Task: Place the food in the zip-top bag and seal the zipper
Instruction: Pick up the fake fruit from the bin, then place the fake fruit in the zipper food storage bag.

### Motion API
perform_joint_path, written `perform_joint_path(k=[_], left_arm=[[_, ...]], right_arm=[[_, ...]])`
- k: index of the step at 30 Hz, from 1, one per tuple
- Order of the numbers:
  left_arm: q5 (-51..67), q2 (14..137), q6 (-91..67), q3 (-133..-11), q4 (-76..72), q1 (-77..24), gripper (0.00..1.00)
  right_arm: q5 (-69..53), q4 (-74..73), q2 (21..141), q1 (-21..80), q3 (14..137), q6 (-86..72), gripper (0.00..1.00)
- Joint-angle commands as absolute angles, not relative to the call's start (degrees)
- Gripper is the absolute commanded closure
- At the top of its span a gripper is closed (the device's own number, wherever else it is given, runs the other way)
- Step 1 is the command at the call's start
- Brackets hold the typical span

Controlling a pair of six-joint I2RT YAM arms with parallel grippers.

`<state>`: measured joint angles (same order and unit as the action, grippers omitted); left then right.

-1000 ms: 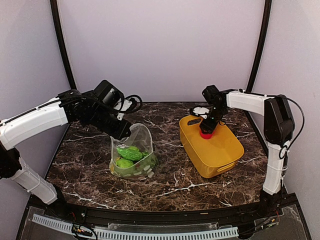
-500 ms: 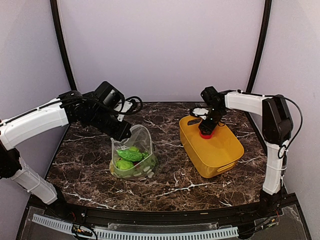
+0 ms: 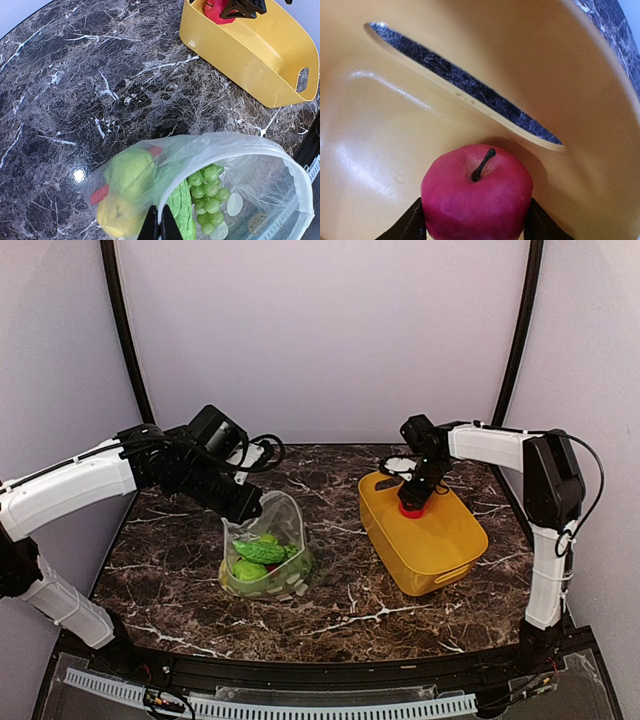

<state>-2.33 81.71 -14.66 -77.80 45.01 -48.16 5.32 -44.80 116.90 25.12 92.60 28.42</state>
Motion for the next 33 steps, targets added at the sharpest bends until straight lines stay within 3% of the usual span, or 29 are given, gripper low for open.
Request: perform_joint_path(k=[1,7,12,19,24,33], left_arm=[[-1.7,79.1,-15.5,-75.9,44.6,-48.3,0.99],[-1.7,79.2,-15.7,-75.8,44.7,-48.3,0.99],[-2.7,79.2,-16.0,-75.9,44.6,-48.3,0.99],[-5.2,81.0,-17.3,-77.3,46.0,-48.3,0.99],[-5.0,80.7,-18.7,-77.5,45.4,-48.3,0.99],[-5.9,79.3,-21.4,-77.7,45.8,-48.3,0.99]], right_arm=[[2.9,-47.8,115.4,25.6,91.1,27.9,0.49],[0.5,-49.5,109.4,25.7,91.5,27.6,0.53],[-17.9,-53.4,100.9,26.3,93.8,28.1,0.54],[-28.1,-53.1,95.7,30.9,98.8,27.7,0.55],[-38.9,-51.5,93.1,36.8,101.9,28.6,0.53],[-44.1,-48.3,92.8,50.5,104.9,30.1,0.51]])
